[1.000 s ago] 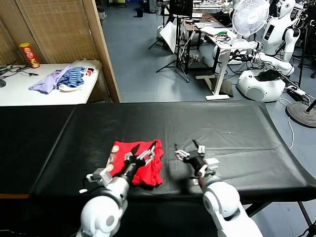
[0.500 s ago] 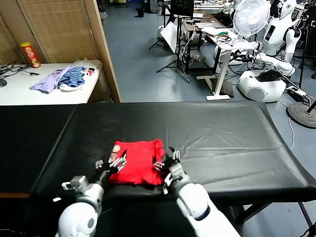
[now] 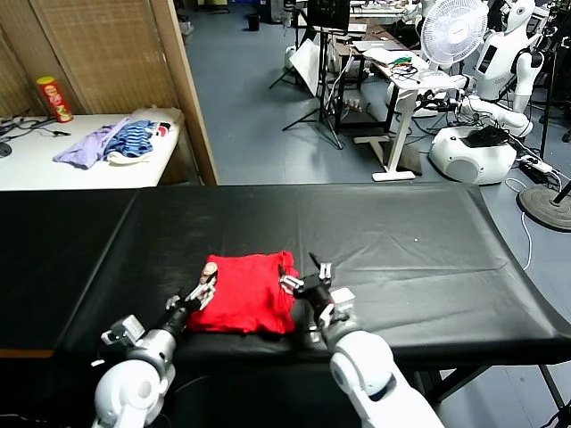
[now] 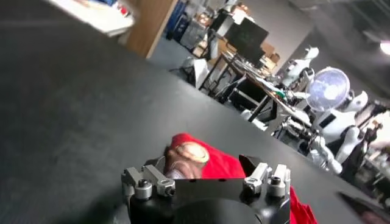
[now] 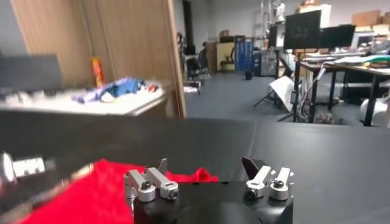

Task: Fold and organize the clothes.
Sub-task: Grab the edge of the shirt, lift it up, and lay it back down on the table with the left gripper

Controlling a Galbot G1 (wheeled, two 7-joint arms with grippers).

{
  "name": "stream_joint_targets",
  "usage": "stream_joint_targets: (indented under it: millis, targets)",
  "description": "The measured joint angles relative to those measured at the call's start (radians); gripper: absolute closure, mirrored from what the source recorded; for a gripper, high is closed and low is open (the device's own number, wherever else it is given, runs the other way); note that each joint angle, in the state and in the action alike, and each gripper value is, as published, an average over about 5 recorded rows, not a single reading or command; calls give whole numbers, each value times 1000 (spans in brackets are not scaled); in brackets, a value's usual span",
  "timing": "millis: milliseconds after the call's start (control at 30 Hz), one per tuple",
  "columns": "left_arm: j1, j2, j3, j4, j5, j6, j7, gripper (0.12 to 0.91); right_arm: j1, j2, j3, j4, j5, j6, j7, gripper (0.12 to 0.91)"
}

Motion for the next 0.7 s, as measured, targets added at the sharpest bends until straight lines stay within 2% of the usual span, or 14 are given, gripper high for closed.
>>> stream_joint_targets:
  millis: [133, 167, 267, 400, 567, 700]
  targets:
    - [1, -1, -5, 19, -71, 4, 4, 248, -25, -2, 37, 47, 16, 0, 1, 227]
    - [1, -2, -6, 24, -85, 4, 3, 272, -31, -1, 43, 56, 18, 1, 1, 227]
    - [0, -6, -10, 40, -126, 4, 0, 404, -45, 1, 56, 78, 20, 1, 2, 227]
    - [-2, -10, -10, 59, -141, 0, -2, 621, -61, 3, 72, 93, 21, 3, 5, 227]
    - [4, -14, 2, 52, -62, -23, -12, 854, -78, 8, 95, 101, -17, -27, 41, 227]
    - [21, -14, 17, 20, 119, -55, -18, 884, -94, 17, 112, 99, -83, -81, 78, 227]
